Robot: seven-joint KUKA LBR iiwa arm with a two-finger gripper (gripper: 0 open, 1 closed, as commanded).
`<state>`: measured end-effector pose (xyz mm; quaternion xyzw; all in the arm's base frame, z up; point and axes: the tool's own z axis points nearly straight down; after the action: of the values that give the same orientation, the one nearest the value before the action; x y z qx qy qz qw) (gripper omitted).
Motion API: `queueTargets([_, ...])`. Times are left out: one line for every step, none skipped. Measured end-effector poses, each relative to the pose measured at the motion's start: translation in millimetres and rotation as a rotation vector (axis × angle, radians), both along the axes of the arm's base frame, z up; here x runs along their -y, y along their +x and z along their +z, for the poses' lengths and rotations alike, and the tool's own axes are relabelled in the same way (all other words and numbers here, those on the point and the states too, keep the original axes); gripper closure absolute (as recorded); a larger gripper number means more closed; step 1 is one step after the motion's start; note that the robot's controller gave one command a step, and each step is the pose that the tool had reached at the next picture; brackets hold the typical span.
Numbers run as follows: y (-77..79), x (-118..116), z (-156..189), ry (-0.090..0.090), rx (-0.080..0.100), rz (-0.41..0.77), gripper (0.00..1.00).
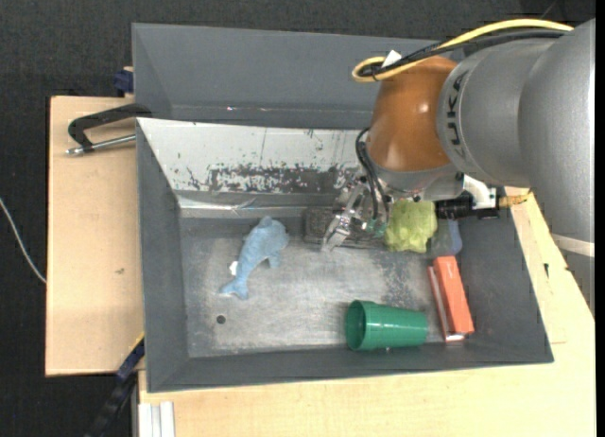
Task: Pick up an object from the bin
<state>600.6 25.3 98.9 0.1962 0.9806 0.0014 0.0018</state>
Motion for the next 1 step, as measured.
queueTargets([0.4, -0.1, 6.1, 0.000, 0.001, 0.000, 1.00])
